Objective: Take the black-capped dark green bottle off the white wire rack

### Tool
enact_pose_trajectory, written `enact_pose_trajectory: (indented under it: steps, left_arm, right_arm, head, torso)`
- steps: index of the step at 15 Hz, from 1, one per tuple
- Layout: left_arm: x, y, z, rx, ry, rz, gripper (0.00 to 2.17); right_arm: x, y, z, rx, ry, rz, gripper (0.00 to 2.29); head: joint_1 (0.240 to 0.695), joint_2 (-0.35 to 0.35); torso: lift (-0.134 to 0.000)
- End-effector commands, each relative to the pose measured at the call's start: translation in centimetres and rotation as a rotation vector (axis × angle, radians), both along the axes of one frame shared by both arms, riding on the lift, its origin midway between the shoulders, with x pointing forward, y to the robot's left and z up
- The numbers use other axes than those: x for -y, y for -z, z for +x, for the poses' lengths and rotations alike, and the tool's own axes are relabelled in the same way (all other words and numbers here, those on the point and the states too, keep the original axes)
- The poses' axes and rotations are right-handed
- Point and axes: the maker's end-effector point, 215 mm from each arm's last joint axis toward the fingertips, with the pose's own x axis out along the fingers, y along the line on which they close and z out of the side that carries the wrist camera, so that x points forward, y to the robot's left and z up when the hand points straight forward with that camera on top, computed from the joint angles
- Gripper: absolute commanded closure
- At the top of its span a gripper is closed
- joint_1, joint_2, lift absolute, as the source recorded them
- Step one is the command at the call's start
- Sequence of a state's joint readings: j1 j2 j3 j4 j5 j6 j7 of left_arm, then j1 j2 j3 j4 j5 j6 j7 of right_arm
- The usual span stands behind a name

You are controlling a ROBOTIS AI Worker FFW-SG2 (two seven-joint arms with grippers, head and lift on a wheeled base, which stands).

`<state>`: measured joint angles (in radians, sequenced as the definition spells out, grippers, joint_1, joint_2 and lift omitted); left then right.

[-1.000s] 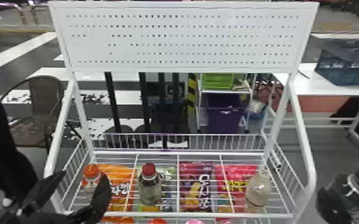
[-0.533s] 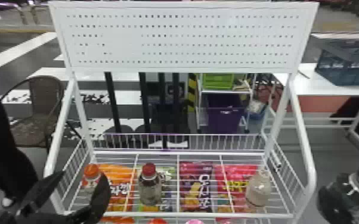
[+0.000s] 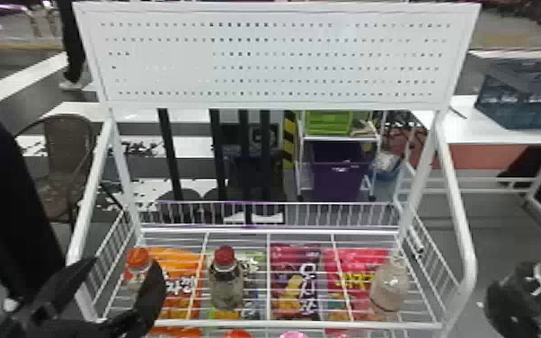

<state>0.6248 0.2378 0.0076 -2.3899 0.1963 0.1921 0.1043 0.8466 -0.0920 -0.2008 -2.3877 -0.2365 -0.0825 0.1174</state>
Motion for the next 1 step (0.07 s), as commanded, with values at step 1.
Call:
enact_pose_trajectory:
  steps: [1]
  left_arm:
    - [0.0, -0.07, 0.05, 0.002, 0.0, 0.0, 0.14]
  right_arm:
    - [0.02, 0.14, 0.03, -0.003, 0.0, 0.001, 1.41]
  head:
    - [0.499, 0.0]
  torso:
    - [0.0]
